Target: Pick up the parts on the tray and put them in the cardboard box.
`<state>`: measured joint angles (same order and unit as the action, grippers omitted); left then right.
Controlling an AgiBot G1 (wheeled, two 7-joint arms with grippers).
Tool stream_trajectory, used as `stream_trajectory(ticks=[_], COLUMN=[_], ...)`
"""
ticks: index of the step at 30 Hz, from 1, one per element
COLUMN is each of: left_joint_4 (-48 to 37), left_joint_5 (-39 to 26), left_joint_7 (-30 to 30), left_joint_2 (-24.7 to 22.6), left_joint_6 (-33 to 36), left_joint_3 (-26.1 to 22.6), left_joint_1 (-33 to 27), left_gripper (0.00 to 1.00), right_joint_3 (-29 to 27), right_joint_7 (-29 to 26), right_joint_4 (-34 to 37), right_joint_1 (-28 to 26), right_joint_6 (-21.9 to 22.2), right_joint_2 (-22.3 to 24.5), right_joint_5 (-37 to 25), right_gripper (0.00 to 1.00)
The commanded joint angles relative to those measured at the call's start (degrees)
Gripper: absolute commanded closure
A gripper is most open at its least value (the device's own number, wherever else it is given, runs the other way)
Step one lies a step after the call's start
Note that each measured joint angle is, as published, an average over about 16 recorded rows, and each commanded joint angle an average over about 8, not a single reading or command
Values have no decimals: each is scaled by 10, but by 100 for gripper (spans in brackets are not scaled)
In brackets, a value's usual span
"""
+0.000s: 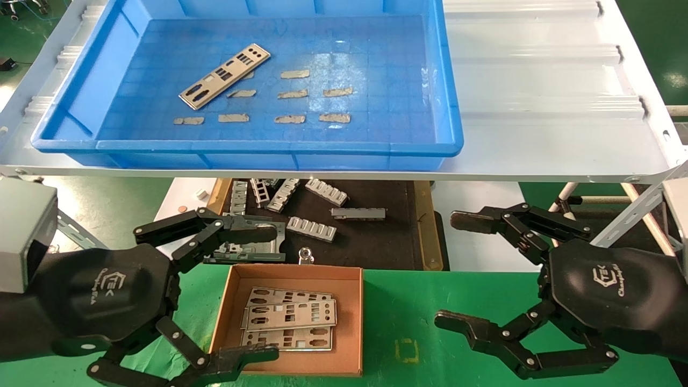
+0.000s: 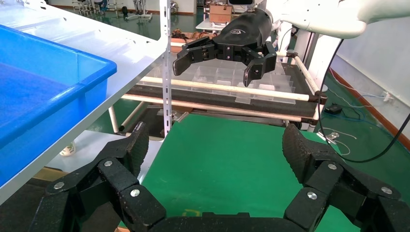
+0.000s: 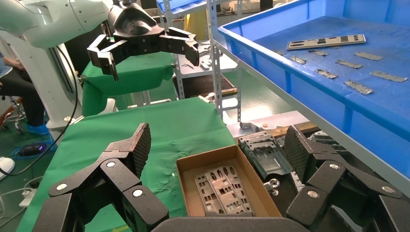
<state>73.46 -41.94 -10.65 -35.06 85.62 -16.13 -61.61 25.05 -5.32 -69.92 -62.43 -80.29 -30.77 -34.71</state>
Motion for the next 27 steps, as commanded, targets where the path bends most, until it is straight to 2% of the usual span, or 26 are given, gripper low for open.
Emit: stream_trajectory(ticks=[1, 27], left_joint_4=[0, 0], left_joint_5=[0, 0], left_joint_7=[0, 0], left_joint_2=[0, 0], left_joint_6=[0, 0], left_joint_3=[0, 0], left_joint_1=[0, 0], left_gripper=[0, 0], right_joint_3=[0, 0], right_joint_7=[0, 0], right_joint_4=[0, 0], right_joint_1=[0, 0], right_joint_6=[0, 0], right_joint_2=[0, 0], right_joint_5=[0, 0], right_gripper=[0, 0])
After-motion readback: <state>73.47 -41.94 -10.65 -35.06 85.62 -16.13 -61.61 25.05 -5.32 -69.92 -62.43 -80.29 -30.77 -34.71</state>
